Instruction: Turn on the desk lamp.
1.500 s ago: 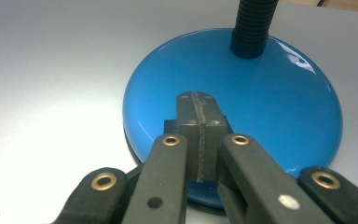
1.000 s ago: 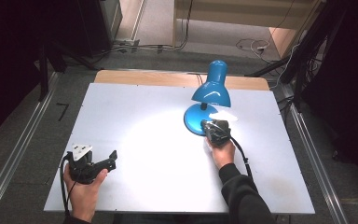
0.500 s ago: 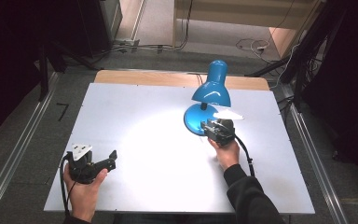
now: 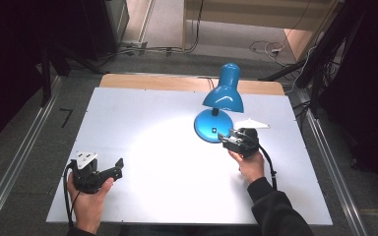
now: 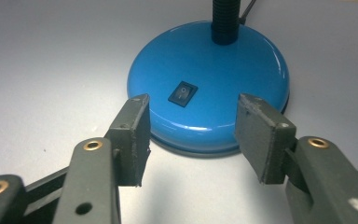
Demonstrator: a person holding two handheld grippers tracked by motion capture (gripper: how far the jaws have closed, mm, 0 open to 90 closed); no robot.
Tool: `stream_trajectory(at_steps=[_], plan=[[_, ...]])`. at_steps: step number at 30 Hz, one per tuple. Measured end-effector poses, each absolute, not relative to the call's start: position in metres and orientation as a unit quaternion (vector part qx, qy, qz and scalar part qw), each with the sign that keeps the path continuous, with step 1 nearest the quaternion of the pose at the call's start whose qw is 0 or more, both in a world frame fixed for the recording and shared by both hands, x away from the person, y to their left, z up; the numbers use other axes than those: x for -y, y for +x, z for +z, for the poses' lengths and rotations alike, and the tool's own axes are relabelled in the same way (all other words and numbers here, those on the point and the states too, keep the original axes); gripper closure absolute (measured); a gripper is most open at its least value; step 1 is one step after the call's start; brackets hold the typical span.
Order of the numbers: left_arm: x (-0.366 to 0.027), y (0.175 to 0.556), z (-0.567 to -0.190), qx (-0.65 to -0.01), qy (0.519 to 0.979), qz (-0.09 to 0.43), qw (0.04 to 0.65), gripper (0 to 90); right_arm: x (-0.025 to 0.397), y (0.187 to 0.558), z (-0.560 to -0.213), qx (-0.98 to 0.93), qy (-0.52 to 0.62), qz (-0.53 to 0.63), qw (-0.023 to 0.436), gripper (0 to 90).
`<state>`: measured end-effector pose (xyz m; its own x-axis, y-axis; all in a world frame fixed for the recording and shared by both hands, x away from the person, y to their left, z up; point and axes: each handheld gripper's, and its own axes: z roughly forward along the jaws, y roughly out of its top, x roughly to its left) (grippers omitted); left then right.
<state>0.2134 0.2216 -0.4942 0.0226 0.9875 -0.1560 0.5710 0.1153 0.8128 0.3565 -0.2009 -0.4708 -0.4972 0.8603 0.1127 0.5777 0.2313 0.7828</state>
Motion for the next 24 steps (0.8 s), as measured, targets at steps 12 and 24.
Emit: stream_trajectory(at_steps=[12,24], plan=[[-0.221,0.214,-0.495,-0.644,0.606,0.275,0.376,6.9,0.240,0.337,-0.469,-0.767,0.471,0.399,0.176,32.9],[-0.222,0.214,-0.496,-0.647,0.605,0.274,0.376,6.9,0.269,0.309,-0.464,-0.777,0.460,0.387,0.185,29.6]])
